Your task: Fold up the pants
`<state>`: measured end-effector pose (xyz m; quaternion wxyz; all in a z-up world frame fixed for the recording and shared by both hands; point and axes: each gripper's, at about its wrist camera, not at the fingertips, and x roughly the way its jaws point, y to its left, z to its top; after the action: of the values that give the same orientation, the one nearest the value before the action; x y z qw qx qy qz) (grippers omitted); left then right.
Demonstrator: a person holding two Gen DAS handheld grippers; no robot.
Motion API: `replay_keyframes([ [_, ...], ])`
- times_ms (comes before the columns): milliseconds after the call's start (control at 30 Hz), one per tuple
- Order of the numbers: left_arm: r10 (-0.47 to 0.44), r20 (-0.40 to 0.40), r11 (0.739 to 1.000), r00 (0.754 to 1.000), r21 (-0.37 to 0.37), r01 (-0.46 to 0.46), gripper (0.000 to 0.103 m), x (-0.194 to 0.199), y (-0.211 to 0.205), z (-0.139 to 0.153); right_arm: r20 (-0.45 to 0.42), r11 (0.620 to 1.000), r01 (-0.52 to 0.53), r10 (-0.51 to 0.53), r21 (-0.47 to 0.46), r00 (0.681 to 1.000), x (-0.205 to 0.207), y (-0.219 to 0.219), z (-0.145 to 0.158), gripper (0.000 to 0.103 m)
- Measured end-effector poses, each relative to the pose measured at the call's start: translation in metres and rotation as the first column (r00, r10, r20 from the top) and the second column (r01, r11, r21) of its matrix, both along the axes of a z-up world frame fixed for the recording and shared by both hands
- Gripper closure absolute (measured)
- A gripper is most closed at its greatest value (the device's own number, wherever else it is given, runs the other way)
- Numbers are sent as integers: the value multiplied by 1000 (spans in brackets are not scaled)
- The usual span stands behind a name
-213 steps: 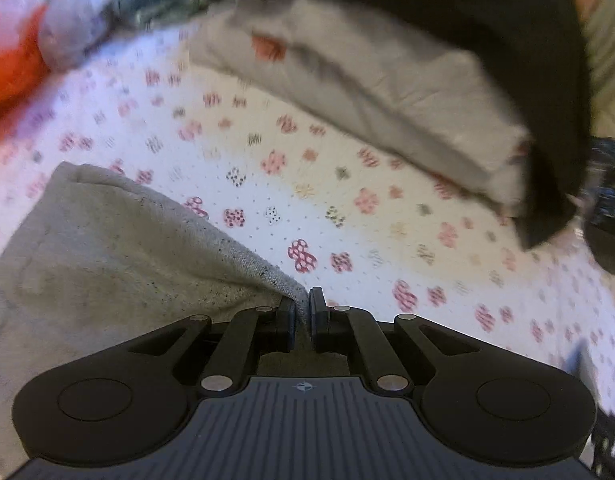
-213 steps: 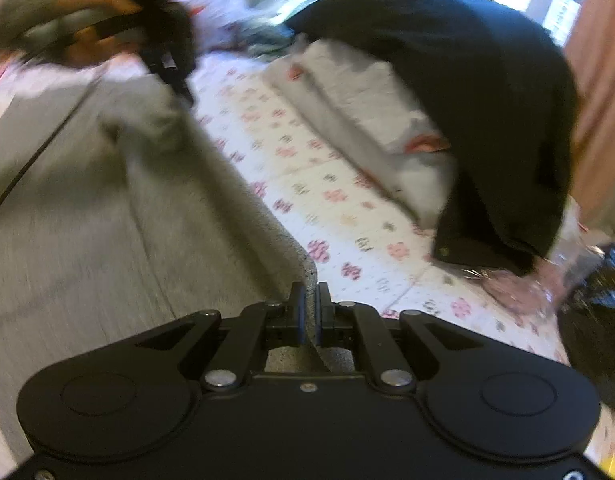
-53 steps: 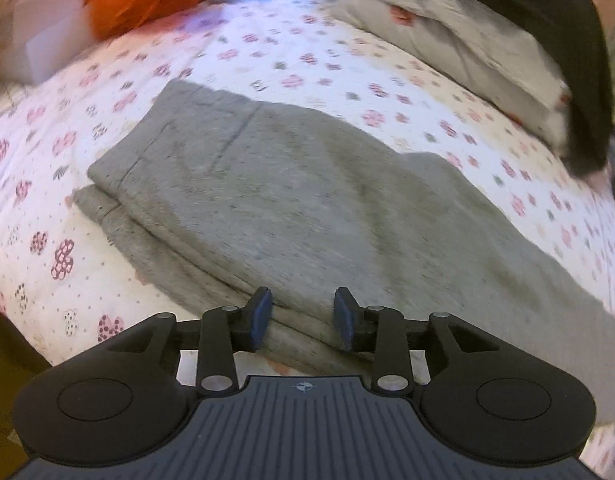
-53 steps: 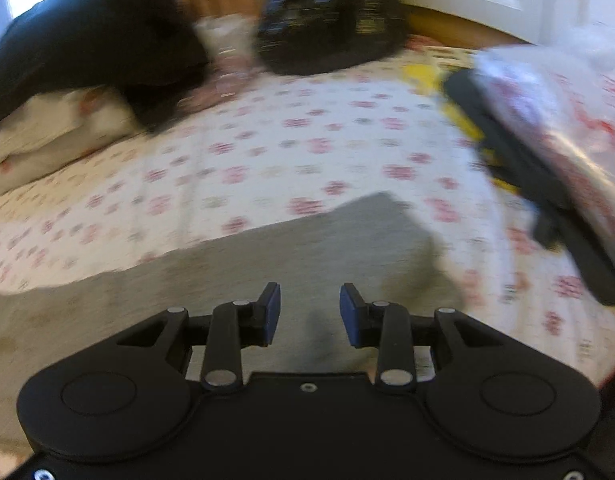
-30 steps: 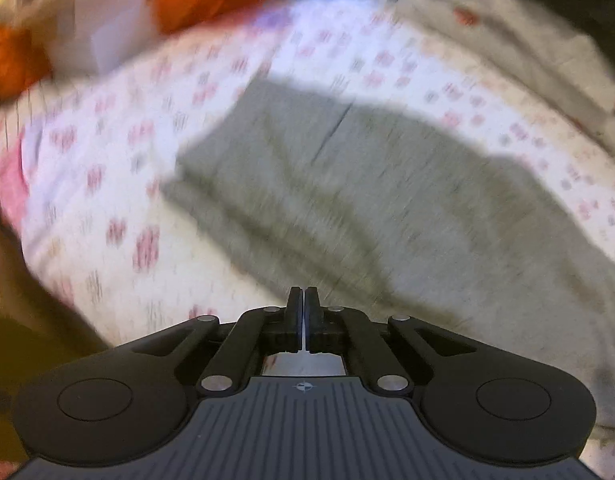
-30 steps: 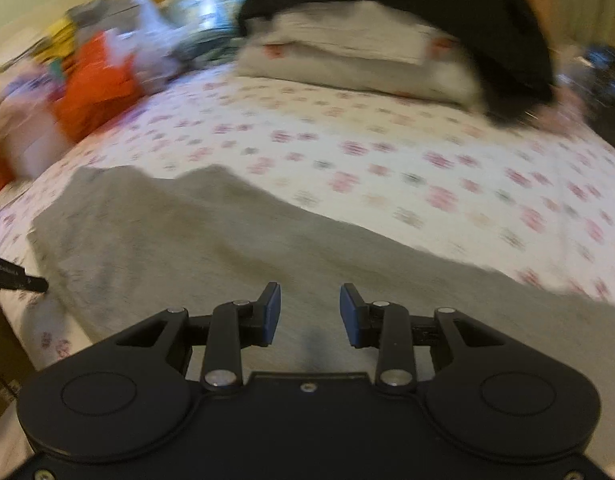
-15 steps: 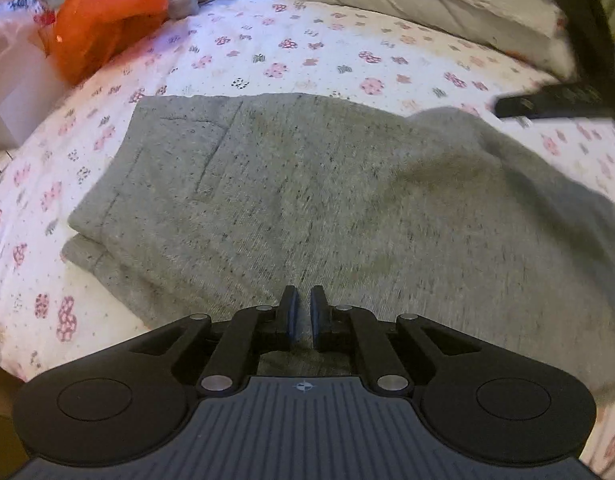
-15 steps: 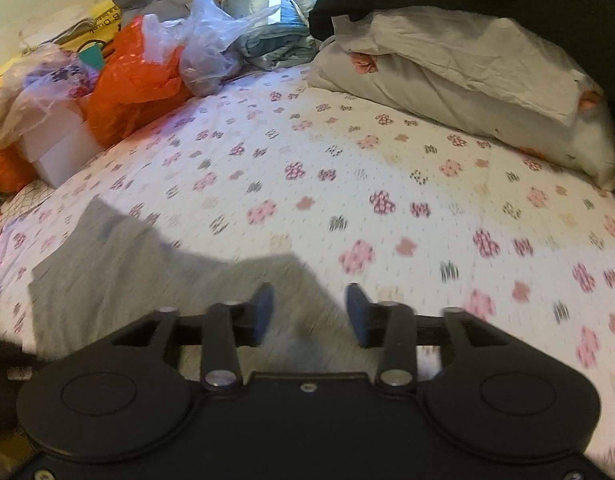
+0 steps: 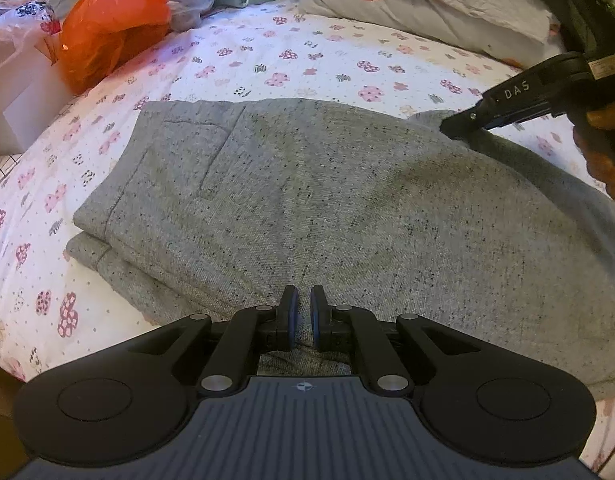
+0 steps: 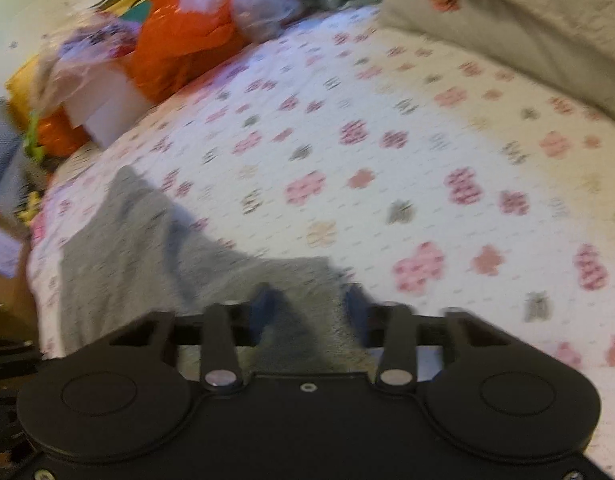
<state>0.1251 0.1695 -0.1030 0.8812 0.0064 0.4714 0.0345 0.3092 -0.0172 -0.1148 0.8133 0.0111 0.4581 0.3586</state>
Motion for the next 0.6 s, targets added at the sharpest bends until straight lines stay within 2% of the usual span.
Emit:
replay_keyframes([
  [100,6,2,1000,1000,-14,-6,95,0,2,0,-21,999,-10,11,46,1000,-2,0,-1,91],
  [133,7,4,1000,1000,-16,-6,95,-1,3,0,-16,998,-13,14,63,1000,-5,0,1,92],
  [233,-3,12,1000,1000,-9,4,95,-4,2,-1,88,998,69,-68,1,994,-7,-1,12,95],
  [367,-4,12,1000,1000,-13,4,95,-4,3,-1,75,991,99,-93,-86,993,7,9,-4,97],
  [467,-24,1,1000,1000,7,24,95,-2,0,2,83,990,118,-111,-78,990,3,9,-11,94],
  [567,-47,18,999,999,24,46,95,-4,-4,21,176,983,167,-152,-78,973,-10,-4,9,69],
  [600,-52,49,998,997,23,51,95,-5,-7,32,214,978,194,-175,-75,961,-17,-10,18,69],
])
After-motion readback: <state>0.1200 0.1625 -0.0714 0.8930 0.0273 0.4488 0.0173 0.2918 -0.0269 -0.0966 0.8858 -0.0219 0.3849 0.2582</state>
